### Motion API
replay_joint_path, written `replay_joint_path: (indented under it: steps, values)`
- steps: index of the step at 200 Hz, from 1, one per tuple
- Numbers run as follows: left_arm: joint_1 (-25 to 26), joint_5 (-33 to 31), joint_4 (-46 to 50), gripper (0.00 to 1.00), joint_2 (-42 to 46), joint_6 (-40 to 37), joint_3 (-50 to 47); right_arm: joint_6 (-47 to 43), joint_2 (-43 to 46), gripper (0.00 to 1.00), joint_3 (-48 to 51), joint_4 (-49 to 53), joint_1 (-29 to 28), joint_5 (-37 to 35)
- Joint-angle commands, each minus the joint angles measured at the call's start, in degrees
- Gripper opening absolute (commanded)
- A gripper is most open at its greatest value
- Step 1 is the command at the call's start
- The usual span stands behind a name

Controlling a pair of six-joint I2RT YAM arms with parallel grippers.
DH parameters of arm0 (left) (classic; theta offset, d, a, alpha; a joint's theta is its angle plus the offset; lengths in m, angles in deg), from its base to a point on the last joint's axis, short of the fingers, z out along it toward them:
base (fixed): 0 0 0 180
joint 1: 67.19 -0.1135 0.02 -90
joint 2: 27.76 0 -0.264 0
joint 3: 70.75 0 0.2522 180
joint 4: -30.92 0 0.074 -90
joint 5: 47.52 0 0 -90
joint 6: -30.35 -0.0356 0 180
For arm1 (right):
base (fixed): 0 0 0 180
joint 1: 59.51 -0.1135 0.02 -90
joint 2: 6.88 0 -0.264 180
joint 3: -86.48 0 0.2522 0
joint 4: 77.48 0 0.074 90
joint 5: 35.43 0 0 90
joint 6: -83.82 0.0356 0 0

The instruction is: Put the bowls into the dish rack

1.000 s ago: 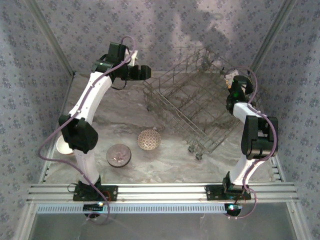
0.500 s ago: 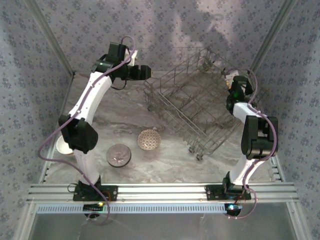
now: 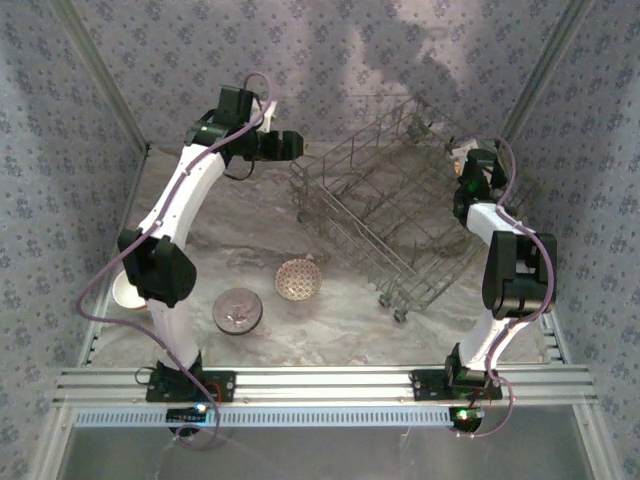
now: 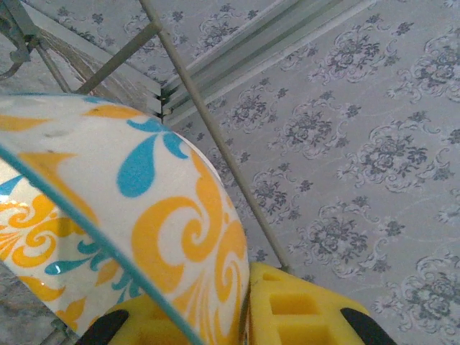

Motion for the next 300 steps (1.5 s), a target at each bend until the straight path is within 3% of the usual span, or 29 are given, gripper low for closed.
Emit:
replay_joint_path:
  steps: [1,120,225,300]
  values:
    - [0.33,-0.29,-0.2,0.79,0.15,0.53,1.64,-2.72,-0.53,0.15,-2.02,1.51,0.78,-3.57]
    - [1.39,-0.27,1.69,0.79,-3.03,0.92,4.76,2.18,-1.94,0.26,-0.12,2.22,0.1,-8.74]
    - [1.39,-0.08,4.61,0.79,-5.32,0.63,7.59,7.66,-3.16,0.39,-2.23,7.49,1.48,-9.28]
    - [1.39,-0.16,5.06,0.79,-5.67,1.1,7.95,9.59,-5.59,0.43,-5.99,11.55,1.71,-9.04]
